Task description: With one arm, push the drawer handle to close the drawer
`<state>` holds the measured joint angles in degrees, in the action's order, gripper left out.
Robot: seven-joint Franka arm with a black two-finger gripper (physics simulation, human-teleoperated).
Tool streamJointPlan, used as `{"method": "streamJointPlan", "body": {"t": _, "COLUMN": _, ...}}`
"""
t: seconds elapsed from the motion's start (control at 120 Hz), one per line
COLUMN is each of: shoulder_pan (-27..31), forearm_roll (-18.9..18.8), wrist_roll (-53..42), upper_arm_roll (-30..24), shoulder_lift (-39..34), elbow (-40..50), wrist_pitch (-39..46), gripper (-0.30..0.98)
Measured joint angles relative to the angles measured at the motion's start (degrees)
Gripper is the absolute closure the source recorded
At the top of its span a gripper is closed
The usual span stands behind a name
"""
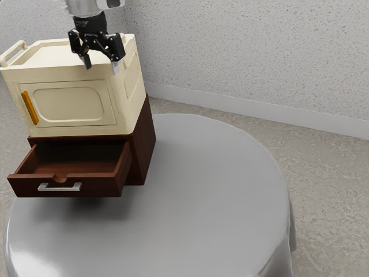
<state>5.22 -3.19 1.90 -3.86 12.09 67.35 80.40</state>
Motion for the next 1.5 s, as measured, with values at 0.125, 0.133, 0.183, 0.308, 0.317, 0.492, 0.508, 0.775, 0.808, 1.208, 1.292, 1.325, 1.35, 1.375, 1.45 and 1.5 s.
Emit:
{"method": "streamJointPlan", "body": {"t": 0.125, "shoulder_pan": -2.33, "forearm_roll": 0.74, "wrist_roll": 0.01, "upper_arm_roll": 3.4, "shoulder_lift": -0.01, "elbow": 0.0, "wrist_pitch": -0.23, "gripper": 0.0}}
{"method": "streamJointPlan", "body": {"t": 0.133, "shoulder_pan": -2.36, "forearm_roll": 0.77, "wrist_roll": 0.01, "upper_arm_roll": 3.46, "shoulder_lift": -0.01, "elbow": 0.0, "wrist_pitch": -0.24, "gripper": 0.0}}
{"method": "streamJointPlan", "body": {"t": 0.183, "shoulder_pan": -2.49, "forearm_roll": 0.92, "wrist_roll": 0.02, "upper_arm_roll": 3.65, "shoulder_lift": -0.01, "elbow": 0.0, "wrist_pitch": -0.3, "gripper": 0.0}}
{"method": "streamJointPlan", "body": {"t": 0.308, "shoulder_pan": -2.71, "forearm_roll": 0.93, "wrist_roll": 0.04, "upper_arm_roll": 3.57, "shoulder_lift": -1.18, "elbow": -1.32, "wrist_pitch": -0.65, "gripper": 0.0}}
{"method": "streamJointPlan", "body": {"t": 0.317, "shoulder_pan": -2.78, "forearm_roll": 0.89, "wrist_roll": 0.04, "upper_arm_roll": 3.54, "shoulder_lift": -1.73, "elbow": -1.78, "wrist_pitch": -0.73, "gripper": 0.0}}
{"method": "streamJointPlan", "body": {"t": 0.492, "shoulder_pan": -4.7, "forearm_roll": 0.91, "wrist_roll": 0.08, "upper_arm_roll": -2.5, "shoulder_lift": -13.13, "elbow": -4.23, "wrist_pitch": -7.84, "gripper": 0.0}}
{"method": "streamJointPlan", "body": {"t": 0.508, "shoulder_pan": -5.05, "forearm_roll": 0.76, "wrist_roll": 0.1, "upper_arm_roll": -3.15, "shoulder_lift": -13.5, "elbow": -4.1, "wrist_pitch": -8.89, "gripper": 0.0}}
{"method": "streamJointPlan", "body": {"t": 0.775, "shoulder_pan": 0.17, "forearm_roll": 1.57, "wrist_roll": 1.73, "upper_arm_roll": -4.99, "shoulder_lift": -35.78, "elbow": 35.49, "wrist_pitch": -9.11, "gripper": 0.0}}
{"method": "streamJointPlan", "body": {"t": 0.808, "shoulder_pan": 1.05, "forearm_roll": 1.87, "wrist_roll": 1.95, "upper_arm_roll": -4.94, "shoulder_lift": -38.4, "elbow": 40.14, "wrist_pitch": -7.37, "gripper": 0.0}}
{"method": "streamJointPlan", "body": {"t": 1.208, "shoulder_pan": 6.42, "forearm_roll": 4.76, "wrist_roll": 3.55, "upper_arm_roll": -5.8, "shoulder_lift": -43.98, "elbow": 61.26, "wrist_pitch": 6.16, "gripper": 0.0}}
{"method": "streamJointPlan", "body": {"t": 1.292, "shoulder_pan": 6.15, "forearm_roll": 5.99, "wrist_roll": 3.3, "upper_arm_roll": -5.81, "shoulder_lift": -49.58, "elbow": 65.04, "wrist_pitch": 7.81, "gripper": 0.0}}
{"method": "streamJointPlan", "body": {"t": 1.325, "shoulder_pan": 5.99, "forearm_roll": 6.39, "wrist_roll": 3.21, "upper_arm_roll": -6.12, "shoulder_lift": -51.08, "elbow": 65.87, "wrist_pitch": 8.29, "gripper": 0.0}}
{"method": "streamJointPlan", "body": {"t": 1.35, "shoulder_pan": 5.94, "forearm_roll": 6.62, "wrist_roll": 3.14, "upper_arm_roll": -6.44, "shoulder_lift": -51.71, "elbow": 66.36, "wrist_pitch": 8.65, "gripper": 0.0}}
{"method": "streamJointPlan", "body": {"t": 1.375, "shoulder_pan": 5.87, "forearm_roll": 6.8, "wrist_roll": 3.07, "upper_arm_roll": -6.7, "shoulder_lift": -52.03, "elbow": 66.97, "wrist_pitch": 9.15, "gripper": 0.0}}
{"method": "streamJointPlan", "body": {"t": 1.45, "shoulder_pan": 5.9, "forearm_roll": 7.14, "wrist_roll": 2.89, "upper_arm_roll": -7.02, "shoulder_lift": -52.36, "elbow": 69.62, "wrist_pitch": 11.05, "gripper": 0.0}}
{"method": "streamJointPlan", "body": {"t": 1.5, "shoulder_pan": 6.19, "forearm_roll": 7.26, "wrist_roll": 2.78, "upper_arm_roll": -7.09, "shoulder_lift": -52.49, "elbow": 71.13, "wrist_pitch": 12.18, "gripper": 0.01}}
